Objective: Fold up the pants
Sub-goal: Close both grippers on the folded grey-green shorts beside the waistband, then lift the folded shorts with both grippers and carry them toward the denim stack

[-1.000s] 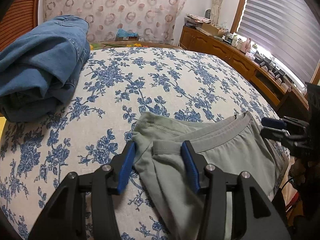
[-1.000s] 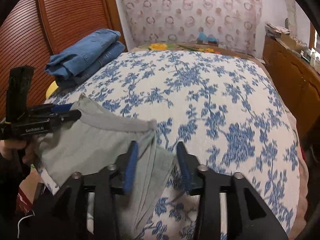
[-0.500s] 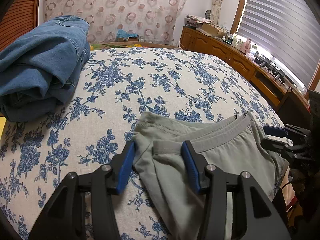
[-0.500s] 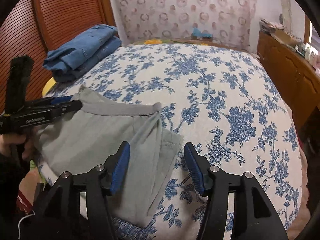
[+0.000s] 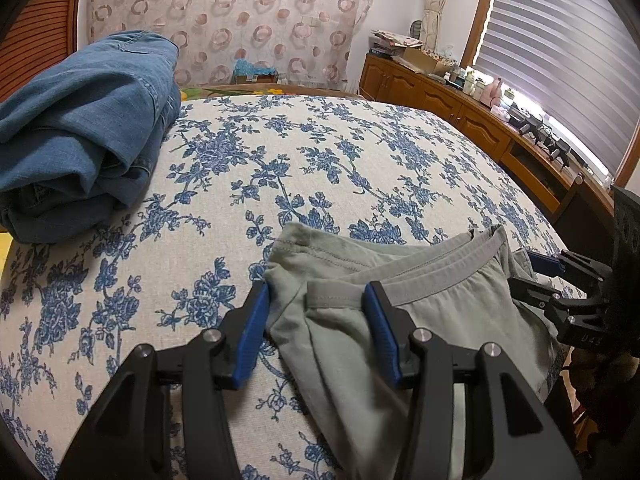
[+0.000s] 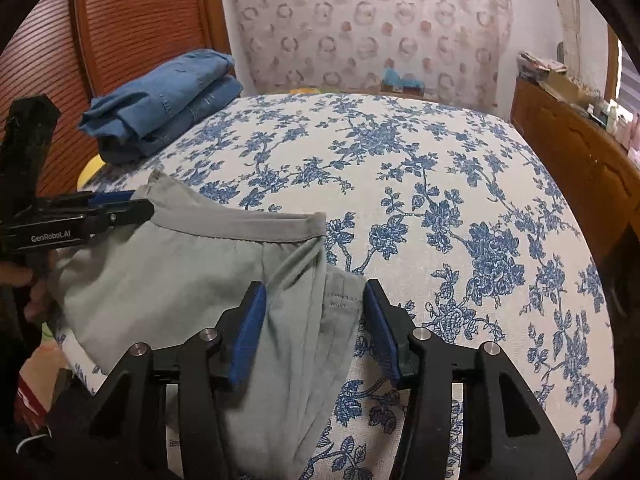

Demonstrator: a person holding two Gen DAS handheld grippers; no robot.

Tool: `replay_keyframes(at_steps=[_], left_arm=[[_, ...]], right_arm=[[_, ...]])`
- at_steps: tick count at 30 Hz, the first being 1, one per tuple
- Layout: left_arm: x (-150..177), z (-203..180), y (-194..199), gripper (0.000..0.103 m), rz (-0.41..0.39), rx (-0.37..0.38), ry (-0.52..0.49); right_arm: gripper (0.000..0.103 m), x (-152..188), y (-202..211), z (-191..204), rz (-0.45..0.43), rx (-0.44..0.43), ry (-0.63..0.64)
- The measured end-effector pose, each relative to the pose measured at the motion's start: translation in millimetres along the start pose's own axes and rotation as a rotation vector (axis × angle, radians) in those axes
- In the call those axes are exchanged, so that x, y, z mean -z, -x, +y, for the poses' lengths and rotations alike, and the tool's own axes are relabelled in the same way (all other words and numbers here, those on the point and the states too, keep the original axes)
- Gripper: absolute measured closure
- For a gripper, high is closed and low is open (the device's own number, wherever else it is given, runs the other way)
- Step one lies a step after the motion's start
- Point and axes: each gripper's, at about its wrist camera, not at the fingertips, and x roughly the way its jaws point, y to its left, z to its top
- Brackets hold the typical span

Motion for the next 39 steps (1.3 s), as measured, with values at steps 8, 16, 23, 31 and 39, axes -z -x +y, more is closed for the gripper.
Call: replay_keyframes(at_steps=[8, 16, 23, 31, 39], left_arm=[[-2.9, -2.4, 7.7, 0.054, 0.019, -0.019, -0.018], [-5.9, 2.5, 0.8, 0.052, 0.040, -0.003, -0.015], [-3.8, 1.5, 0.7, 0.051, 0.025, 0.002, -0.024], [1.0, -5.8, 5.7, 0.081, 0.008, 0.050, -0.059], [3.3, -14.6, 35.4, 0.088, -0.101, 0.065, -0.069]], right_arm=[[0.052, 1.5, 1.0, 0.2, -0.014, -0.003, 0.010], [0.052, 2.7, 1.3, 0.2, -0.012, -0.008, 0.010], [0.073, 0.6, 2.5, -5.2, 0.002, -0.047, -0.013], [0.092, -0.5, 2.4, -7.5, 0.016, -0.120, -0.047], [0.094, -1.5, 15.7, -10.3, -0.027, -0.141, -0.065]])
